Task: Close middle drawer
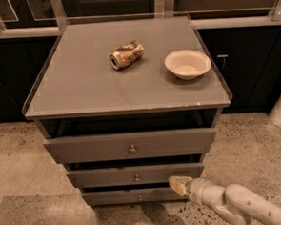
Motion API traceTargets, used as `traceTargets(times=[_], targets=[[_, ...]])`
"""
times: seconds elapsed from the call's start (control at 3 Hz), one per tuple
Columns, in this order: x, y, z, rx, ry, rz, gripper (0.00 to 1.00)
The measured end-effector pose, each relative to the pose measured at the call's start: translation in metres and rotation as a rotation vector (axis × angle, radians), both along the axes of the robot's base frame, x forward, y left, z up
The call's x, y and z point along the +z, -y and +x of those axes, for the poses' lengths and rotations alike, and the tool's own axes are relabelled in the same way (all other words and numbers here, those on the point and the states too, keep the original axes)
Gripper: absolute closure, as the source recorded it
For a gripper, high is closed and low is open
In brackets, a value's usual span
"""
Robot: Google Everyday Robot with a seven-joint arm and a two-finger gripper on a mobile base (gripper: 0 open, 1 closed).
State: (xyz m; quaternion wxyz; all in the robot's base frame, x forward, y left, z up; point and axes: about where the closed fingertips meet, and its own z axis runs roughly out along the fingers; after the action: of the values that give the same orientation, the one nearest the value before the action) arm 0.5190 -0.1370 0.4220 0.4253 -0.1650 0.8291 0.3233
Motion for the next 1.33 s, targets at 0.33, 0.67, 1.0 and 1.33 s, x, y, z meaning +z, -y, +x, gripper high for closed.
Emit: traceTargets(times=[0.33,0.67,1.0,1.33], targets=[[0.029,0.055,-0.053,-0.169,-0.072,-0.002,1.0],[0.031,0.07,-0.069,-0.203,-0.079,-0.013,0.82],[0.031,0.068,-0.068,-0.199,-0.079,-0.012,0.57],[0.031,0.068,-0.068,-0.199,-0.079,-0.012,0.34]])
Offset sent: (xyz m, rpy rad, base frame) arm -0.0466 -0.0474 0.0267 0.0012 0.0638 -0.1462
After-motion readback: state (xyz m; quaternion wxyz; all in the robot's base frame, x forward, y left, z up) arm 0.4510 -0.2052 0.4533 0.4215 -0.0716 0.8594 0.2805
